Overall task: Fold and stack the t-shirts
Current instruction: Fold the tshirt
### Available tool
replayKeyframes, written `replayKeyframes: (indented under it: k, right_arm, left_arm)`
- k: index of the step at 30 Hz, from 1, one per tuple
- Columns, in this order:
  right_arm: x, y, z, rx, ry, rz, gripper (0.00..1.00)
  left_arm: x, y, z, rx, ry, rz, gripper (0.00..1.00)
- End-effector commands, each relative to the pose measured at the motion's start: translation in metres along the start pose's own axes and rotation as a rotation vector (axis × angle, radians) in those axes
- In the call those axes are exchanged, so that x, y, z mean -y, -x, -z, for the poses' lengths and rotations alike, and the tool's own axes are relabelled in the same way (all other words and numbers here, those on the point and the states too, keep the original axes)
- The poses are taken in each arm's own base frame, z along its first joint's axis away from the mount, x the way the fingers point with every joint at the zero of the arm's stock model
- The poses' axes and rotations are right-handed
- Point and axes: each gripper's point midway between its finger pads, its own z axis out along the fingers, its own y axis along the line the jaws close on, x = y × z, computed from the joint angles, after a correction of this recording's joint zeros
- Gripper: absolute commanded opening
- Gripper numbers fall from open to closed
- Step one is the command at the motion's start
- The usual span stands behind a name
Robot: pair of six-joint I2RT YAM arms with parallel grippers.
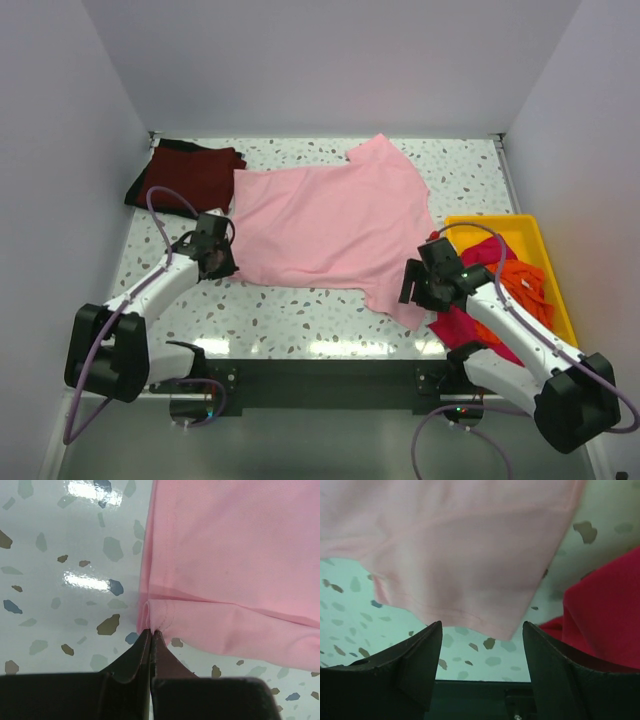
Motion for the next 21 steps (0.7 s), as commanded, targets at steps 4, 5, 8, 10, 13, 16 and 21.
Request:
replayKeyframes:
  k: [4,5,8,10,13,16,21]
  right_arm:
    - [0.025,-0.026,0.000,-0.097,-0.151,-0.106,0.68]
    - [0.026,-0.028,-0.001,-0.103,-0.161,-0.106,0.68]
    - [0.033,-0.037,-0.006,-0.122,-0.202,-0.123,0.66]
    - [0.027,-0.047,-0.009,-0.152,-0.181,-0.162,0.63]
    - [0.022,-0.053,-0.014,-0.130,-0.168,-0.184,0.61]
    - [0.024,-0.055,-0.018,-0.130,-0.188,-0.180,0.59]
    - [0.030,-0.055,-0.025,-0.118,-0.221,-0.165,0.54]
  left_arm:
    - [0.020,0.021,0.009,0.071,-0.108,-0.007,0.00]
    - [0.021,0.021,0.010,0.073,-0.113,-0.007,0.00]
    - [0.022,0.023,0.012,0.080,-0.121,-0.008,0.00]
    - [0.024,0.023,0.012,0.078,-0.132,-0.009,0.00]
    - [0.026,0.022,0.011,0.073,-0.143,-0.010,0.00]
    - [0.027,0.023,0.011,0.073,-0.147,-0.014,0.00]
    - [0.026,0.022,0.011,0.069,-0.145,-0.014,0.00]
